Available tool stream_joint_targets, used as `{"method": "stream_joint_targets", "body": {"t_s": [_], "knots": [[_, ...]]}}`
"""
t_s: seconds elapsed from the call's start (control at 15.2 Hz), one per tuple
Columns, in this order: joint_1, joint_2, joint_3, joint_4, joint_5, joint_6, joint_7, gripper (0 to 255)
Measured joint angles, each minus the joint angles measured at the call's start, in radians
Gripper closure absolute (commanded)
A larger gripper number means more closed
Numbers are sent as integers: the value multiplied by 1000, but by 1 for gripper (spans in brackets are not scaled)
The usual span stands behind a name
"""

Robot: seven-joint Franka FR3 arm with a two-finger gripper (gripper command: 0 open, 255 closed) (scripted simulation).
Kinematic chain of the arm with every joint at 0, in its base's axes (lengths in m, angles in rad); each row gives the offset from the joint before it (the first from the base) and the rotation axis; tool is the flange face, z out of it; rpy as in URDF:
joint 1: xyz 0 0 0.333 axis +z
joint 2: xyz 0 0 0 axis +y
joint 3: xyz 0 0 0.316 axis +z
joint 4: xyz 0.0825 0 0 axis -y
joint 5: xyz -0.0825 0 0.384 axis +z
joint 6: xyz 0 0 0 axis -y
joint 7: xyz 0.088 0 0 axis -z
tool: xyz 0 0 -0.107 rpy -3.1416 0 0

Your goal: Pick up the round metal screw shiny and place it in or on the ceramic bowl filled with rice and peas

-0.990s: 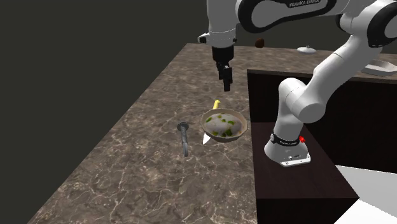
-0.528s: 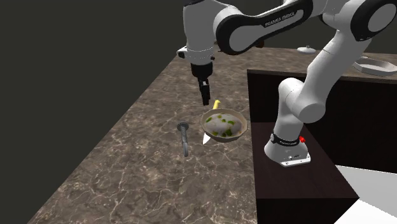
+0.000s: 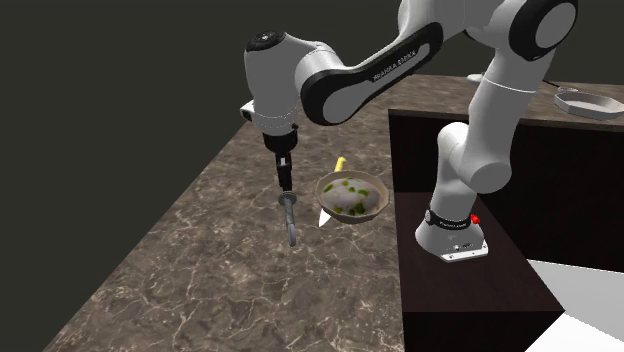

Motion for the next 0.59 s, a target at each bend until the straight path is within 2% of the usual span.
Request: {"method": "stream_joint_targets", "body": {"t_s": [0.2, 0.59], "knots": [[6, 84, 18, 55, -43, 25, 50, 0], [0, 115, 13, 9, -64, 103, 67, 0]]}}
